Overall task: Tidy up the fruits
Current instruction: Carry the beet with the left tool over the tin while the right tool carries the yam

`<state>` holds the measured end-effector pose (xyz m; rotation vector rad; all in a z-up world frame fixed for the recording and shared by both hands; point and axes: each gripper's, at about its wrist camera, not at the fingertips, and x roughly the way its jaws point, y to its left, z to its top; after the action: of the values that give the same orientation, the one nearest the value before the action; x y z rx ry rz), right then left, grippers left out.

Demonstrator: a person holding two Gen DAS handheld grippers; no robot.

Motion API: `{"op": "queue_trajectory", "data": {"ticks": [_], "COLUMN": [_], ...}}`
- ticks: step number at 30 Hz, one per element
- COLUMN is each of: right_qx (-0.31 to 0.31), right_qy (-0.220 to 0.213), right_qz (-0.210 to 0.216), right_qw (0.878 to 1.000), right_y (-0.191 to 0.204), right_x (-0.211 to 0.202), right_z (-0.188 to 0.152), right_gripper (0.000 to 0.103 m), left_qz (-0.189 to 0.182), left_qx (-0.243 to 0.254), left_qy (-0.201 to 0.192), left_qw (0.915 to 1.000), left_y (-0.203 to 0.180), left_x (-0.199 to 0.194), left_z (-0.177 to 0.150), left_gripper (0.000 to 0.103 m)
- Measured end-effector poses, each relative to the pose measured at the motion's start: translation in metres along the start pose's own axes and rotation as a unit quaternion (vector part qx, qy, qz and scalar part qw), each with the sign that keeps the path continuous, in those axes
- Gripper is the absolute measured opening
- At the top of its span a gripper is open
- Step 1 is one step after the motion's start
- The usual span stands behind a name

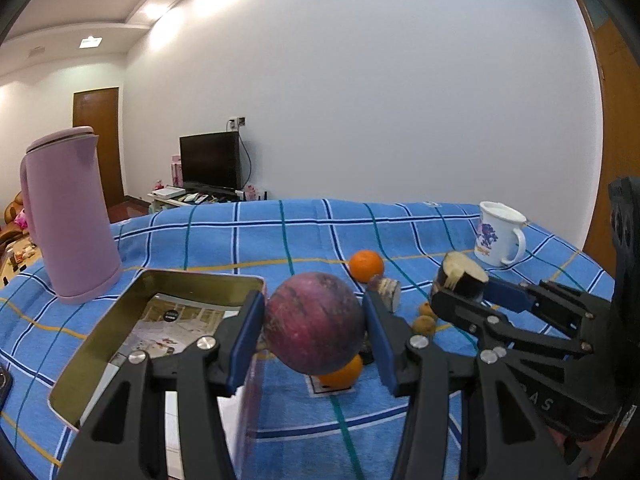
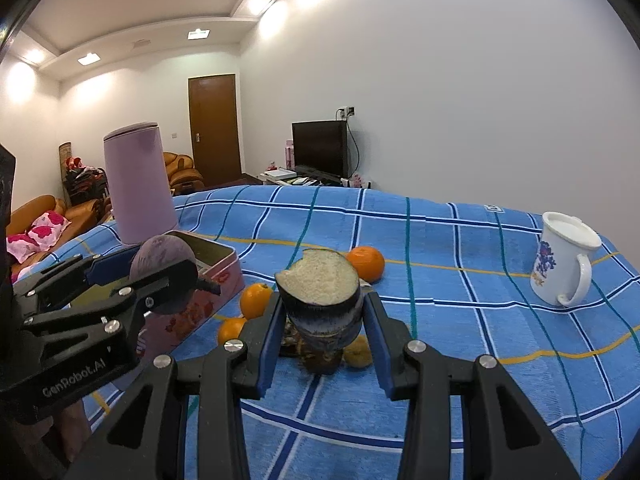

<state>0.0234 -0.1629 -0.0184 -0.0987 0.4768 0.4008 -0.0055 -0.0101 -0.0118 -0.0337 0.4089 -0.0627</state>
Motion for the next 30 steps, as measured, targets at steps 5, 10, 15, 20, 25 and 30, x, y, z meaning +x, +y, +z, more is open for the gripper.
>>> {"op": "queue_trajectory", "data": {"ticks": [5,10,15,20,25,30], "right_qx": [-0.005,-0.01,-0.015,-0.019,-0.023,-0.024], "right_qy": [0.0,0.001,0.002,0.005,0.006,0.005], "right_qz": [0.004,0.011,0.016,0.021,0.024,0.027], "right_qw": [1.0,1.0,1.0,1.0,0.999,0.999], "right_y": [0.007,0.016,0.025,0.031,0.035,0.036], "right_x": [0.002,0.005,0.009,0.012,0.014,0.013], "right_z": [0.003,0.006,0.007,0.007,0.008,0.01], "right_gripper": [0.041,0.041,0.041,0.042,0.042,0.042], "left_qz": [0.009,0.015,0.02,0.024,0.026,0.03], "left_qx": [-0.006,-0.011,-0.013,-0.015,-0.017,-0.015], "left_qy": [0.003,0.005,0.007,0.01,0.01,0.007], "left_qw": [0.9999,0.9998,0.9997,0.9995,0.9995,0.9994], "left_y": [0.009,0.017,0.022,0.027,0.031,0.033], "left_x": [0.001,0.0,0.0,0.001,0.001,-0.001], "left_z": [0.001,0.0,0.0,0.0,0.0,0.0], "left_gripper": [0.052,0.052,0.052,0.052,0.052,0.052]}}
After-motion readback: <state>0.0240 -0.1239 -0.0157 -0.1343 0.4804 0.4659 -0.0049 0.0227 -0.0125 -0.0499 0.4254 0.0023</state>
